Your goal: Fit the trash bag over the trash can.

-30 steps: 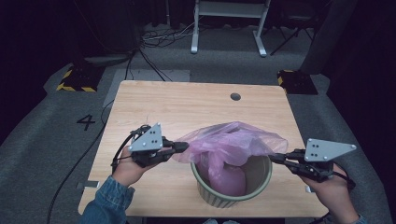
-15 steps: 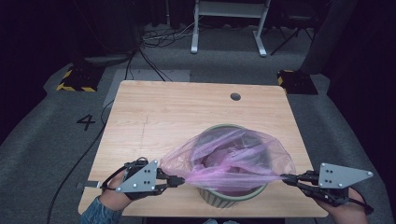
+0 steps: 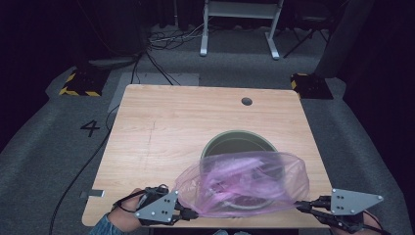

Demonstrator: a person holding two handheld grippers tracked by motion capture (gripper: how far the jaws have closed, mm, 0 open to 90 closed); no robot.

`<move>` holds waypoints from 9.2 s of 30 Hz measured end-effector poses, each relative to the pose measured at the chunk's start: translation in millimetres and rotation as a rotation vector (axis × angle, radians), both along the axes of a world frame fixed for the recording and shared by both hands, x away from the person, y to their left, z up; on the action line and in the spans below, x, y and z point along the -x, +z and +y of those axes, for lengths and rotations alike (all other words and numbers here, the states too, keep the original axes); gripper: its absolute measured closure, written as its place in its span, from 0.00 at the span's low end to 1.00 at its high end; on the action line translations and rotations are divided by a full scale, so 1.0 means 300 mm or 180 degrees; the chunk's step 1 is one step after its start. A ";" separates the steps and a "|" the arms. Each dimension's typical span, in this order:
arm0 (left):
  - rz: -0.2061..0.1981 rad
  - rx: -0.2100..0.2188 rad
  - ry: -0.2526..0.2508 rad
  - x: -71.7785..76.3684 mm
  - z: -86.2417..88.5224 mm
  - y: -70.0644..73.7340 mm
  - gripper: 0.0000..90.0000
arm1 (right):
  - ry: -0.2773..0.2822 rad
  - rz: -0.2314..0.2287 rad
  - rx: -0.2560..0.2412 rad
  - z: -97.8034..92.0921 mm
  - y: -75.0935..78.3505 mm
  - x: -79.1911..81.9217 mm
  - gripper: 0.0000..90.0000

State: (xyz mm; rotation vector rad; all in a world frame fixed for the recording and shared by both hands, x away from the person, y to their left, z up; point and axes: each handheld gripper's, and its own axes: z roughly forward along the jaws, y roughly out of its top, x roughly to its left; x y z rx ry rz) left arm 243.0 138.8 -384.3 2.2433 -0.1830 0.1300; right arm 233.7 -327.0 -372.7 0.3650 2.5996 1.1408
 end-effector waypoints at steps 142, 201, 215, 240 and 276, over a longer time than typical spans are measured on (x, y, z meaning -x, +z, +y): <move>0.0359 0.0255 0.2104 -0.164 -0.047 -0.202 0.95 | -0.0232 0.1094 0.0264 0.072 -0.316 -0.303 1.00; 0.0572 0.0352 0.1862 -0.110 -0.013 -0.199 0.99 | -0.0066 0.0670 -0.0416 0.112 -0.185 -0.203 0.96; 0.0510 0.0203 0.2865 -0.271 0.091 -0.214 0.87 | 0.0144 0.0979 -0.0403 0.132 -0.224 -0.163 0.65; 0.0249 0.0499 0.1643 -0.105 0.013 -0.139 0.76 | -0.0230 0.0067 -0.0682 0.247 0.158 -0.505 0.63; 0.0295 0.0220 0.2200 -0.202 -0.018 -0.217 1.00 | -0.0914 0.0923 -0.0293 0.185 -0.186 -0.675 1.00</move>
